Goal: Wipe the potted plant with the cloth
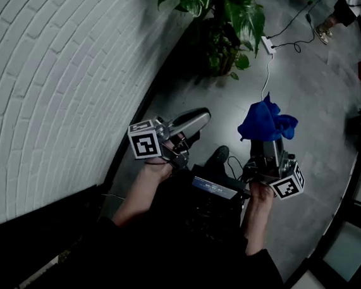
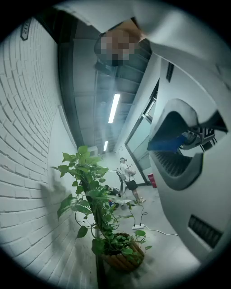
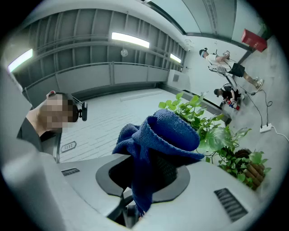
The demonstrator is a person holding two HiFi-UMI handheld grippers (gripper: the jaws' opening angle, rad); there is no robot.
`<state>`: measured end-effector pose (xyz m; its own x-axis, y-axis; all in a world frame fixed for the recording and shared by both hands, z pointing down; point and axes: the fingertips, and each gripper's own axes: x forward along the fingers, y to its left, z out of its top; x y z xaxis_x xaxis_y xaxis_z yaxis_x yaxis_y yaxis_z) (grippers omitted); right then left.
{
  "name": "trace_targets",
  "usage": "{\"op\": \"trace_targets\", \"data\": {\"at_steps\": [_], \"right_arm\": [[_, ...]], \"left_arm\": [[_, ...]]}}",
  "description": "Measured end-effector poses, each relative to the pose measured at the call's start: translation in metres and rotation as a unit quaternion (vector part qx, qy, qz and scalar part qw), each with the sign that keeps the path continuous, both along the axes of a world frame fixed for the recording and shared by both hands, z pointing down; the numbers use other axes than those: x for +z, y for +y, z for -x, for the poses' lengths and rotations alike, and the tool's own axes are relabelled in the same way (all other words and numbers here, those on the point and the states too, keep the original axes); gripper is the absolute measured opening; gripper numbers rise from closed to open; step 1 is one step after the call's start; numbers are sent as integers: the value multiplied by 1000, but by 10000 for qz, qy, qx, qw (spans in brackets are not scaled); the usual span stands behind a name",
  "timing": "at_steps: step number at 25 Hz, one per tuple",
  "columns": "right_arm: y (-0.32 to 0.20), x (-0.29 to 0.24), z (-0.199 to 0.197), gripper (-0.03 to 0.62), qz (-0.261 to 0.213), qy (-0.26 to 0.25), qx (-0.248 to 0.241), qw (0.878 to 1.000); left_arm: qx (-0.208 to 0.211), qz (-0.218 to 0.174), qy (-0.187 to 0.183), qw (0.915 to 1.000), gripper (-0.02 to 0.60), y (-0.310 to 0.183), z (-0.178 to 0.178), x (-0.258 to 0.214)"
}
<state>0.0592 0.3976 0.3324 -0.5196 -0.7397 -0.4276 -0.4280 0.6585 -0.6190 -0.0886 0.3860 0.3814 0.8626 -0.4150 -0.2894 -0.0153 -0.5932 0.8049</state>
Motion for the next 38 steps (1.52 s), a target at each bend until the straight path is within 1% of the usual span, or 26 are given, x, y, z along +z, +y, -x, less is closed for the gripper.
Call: {"op": "trace_targets", "data": {"at_steps": [3, 7, 12, 14, 16, 19, 21, 23, 26, 28, 30, 32, 35, 38], "right_arm": [[-6, 6, -20, 109, 92, -77, -97, 9999], [-39, 2, -72, 109, 225, -28, -59, 9997], [-78, -2, -138, 109, 189, -164, -70, 9997], [-86, 1, -156, 109, 191, -228, -83, 9995], [-88, 4, -161, 109, 188, -264, -113, 9994], [-88, 3, -157, 109, 173, -377, -228, 9989], [-96, 4, -163, 109, 187, -438, -290, 9984], [-103, 5, -164, 109, 199, -475, -350, 9981], [-115, 9, -164, 109, 238, -358, -350, 9985], [-133, 14, -173, 109, 299, -273, -312, 9987], [-153, 17, -182, 109, 346, -198, -257, 9989], [-172, 17, -186, 109, 377, -165, -200, 9990], [-197, 11, -181, 109, 385, -250, -205, 9987], [-226, 11, -175, 109, 397, -30, -125, 9991]], "left_arm": [[-33, 149, -33, 9999, 63, -3, -22, 11], [-130, 301, 19, 9995, 63, -32, -67, 4], [-249, 340, -91, 9991, 63, -76, -126, 0], [-322, 323, -138, 9989, 63, -84, -140, -1], [-389, 322, -161, 9986, 64, -84, -144, 0], [-475, 318, -246, 9981, 85, -84, -141, 2], [-558, 362, -342, 9972, 102, -93, -145, 6], [-650, 394, -349, 9965, 127, -101, -146, 8], [-815, 484, -367, 9948, 177, -117, -141, 15], [-940, 609, -466, 9926, 226, -140, -145, 25], [-1046, 721, -537, 9904, 252, -167, -149, 34], [-1127, 797, -574, 9888, 294, -194, -150, 43], [-1285, 952, -758, 9842, 346, -232, -142, 64], [-1441, 1048, -894, 9799, 370, -271, -129, 79]]}}
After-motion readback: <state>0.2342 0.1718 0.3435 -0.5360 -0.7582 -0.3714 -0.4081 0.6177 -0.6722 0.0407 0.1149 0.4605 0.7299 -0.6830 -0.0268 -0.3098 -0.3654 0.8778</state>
